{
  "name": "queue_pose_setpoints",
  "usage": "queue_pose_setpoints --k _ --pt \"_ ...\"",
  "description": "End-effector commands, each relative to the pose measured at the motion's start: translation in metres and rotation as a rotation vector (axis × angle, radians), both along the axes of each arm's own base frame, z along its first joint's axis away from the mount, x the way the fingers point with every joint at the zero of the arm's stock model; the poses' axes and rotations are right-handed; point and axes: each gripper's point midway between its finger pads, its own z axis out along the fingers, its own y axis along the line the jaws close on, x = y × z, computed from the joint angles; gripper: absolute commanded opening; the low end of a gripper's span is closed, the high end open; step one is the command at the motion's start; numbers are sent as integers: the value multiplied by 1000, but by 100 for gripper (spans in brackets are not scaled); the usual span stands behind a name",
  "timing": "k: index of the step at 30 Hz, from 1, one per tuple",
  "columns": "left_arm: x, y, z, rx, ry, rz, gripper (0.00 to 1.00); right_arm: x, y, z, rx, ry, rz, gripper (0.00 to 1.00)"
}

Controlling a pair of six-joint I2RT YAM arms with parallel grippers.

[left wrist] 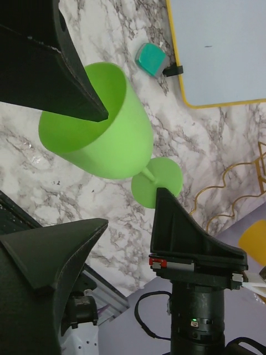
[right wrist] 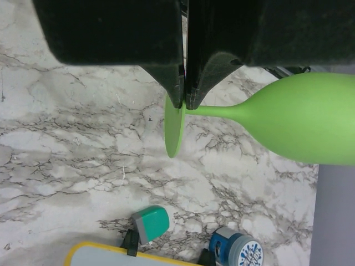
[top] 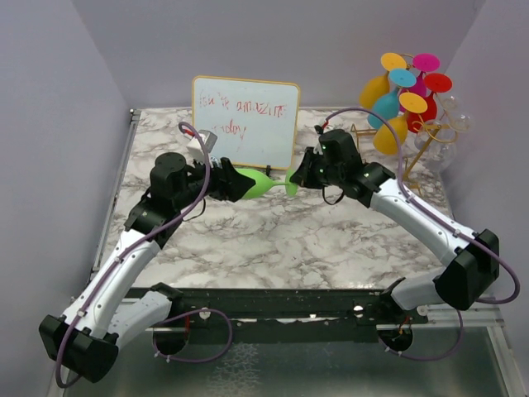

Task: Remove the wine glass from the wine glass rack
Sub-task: Place the wine glass at the center of the board.

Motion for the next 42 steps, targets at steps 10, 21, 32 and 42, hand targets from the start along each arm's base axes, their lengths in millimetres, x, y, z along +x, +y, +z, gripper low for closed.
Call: queue_pose_setpoints --k 10,21,32,42 --pt "-13 -20 -2 27 42 -170 43 -5 9 24 127 -47 57 1" --pt "-10 -16 8 34 21 -142 25 -6 7 20 148 -34 71 0" --pt "-7 -16 9 36 23 -136 0 -12 10 18 193 -13 92 7" --pt "0 -11 7 83 39 -101 0 -12 9 18 211 -4 73 31"
